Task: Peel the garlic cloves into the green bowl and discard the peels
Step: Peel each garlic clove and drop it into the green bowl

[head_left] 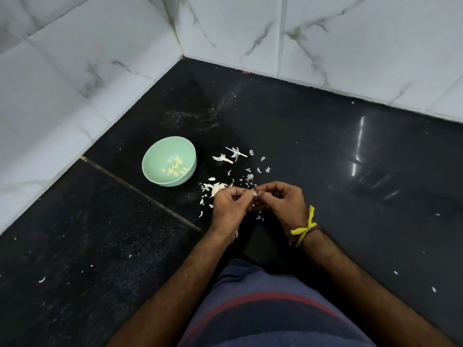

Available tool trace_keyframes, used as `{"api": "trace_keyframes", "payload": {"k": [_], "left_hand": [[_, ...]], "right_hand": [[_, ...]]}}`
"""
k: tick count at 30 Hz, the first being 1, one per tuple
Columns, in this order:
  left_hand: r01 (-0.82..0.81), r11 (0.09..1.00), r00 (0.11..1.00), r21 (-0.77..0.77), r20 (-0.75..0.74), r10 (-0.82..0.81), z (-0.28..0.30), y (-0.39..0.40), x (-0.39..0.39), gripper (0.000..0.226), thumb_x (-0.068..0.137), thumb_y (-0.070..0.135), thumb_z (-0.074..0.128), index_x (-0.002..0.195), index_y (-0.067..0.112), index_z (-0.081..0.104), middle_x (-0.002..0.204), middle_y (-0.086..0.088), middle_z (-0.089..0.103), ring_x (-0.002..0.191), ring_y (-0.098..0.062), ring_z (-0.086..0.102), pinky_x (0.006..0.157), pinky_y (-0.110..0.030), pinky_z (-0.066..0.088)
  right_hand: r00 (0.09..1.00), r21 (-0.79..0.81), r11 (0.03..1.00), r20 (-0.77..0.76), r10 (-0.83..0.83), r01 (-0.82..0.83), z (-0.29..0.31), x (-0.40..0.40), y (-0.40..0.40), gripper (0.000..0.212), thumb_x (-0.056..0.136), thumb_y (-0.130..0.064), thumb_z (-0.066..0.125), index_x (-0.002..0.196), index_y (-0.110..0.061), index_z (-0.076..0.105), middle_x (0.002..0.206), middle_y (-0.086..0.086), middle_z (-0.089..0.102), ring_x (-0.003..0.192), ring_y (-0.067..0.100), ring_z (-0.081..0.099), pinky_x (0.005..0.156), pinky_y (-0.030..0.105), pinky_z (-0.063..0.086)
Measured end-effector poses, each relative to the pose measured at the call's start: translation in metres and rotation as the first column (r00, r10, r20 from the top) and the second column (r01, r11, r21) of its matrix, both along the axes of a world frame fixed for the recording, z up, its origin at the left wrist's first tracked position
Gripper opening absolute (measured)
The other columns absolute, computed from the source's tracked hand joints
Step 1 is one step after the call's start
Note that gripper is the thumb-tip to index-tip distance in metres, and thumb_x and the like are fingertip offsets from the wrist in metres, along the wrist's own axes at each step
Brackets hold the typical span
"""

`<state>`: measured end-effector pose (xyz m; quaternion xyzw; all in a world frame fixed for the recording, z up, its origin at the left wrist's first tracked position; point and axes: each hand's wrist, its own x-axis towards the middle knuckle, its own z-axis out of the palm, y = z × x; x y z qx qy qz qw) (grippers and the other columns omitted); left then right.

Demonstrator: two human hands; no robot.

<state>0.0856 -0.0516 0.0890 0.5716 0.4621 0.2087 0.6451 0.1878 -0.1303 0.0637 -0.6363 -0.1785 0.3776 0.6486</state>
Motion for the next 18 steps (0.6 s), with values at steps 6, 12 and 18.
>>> {"api": "trace_keyframes", "payload": {"k": [6, 12, 18], "left_hand": [[-0.016, 0.982, 0.995, 0.188, -0.089, 0.033, -0.014, 0.011, -0.016, 0.013, 0.076, 0.021, 0.067, 0.067, 0.012, 0.067, 0.059, 0.002, 0.062, 0.055, -0.009, 0.052, 0.056, -0.027, 0.047], [0.127, 0.849, 0.953, 0.513, -0.301, 0.040, -0.035, 0.030, -0.038, 0.013, 0.087, 0.016, 0.064, 0.074, 0.011, 0.067, 0.066, 0.001, 0.064, 0.059, -0.015, 0.055, 0.064, -0.033, 0.051], [0.108, 0.720, 0.973, 0.685, -0.221, 0.064, -0.067, 0.047, -0.054, 0.028, 0.091, 0.031, 0.061, 0.071, 0.011, 0.064, 0.071, 0.002, 0.060, 0.064, -0.015, 0.054, 0.064, -0.033, 0.049]], "right_hand": [[1.000, -0.058, 0.998, 0.027, 0.002, 0.000, 0.008, -0.001, 0.009, 0.010, 0.085, 0.006, 0.066, 0.086, -0.001, 0.073, 0.075, 0.018, 0.072, 0.066, 0.024, 0.067, 0.070, 0.042, 0.058], [0.997, -0.111, 0.993, 0.047, 0.056, -0.050, 0.011, 0.001, 0.016, 0.011, 0.085, 0.006, 0.068, 0.086, -0.004, 0.073, 0.072, 0.011, 0.073, 0.065, 0.018, 0.067, 0.070, 0.035, 0.059], [0.976, -0.136, 0.980, 0.142, 0.166, -0.147, 0.033, 0.000, 0.041, 0.013, 0.085, 0.002, 0.071, 0.084, -0.010, 0.074, 0.071, 0.007, 0.071, 0.060, 0.013, 0.063, 0.062, 0.028, 0.056]]}}
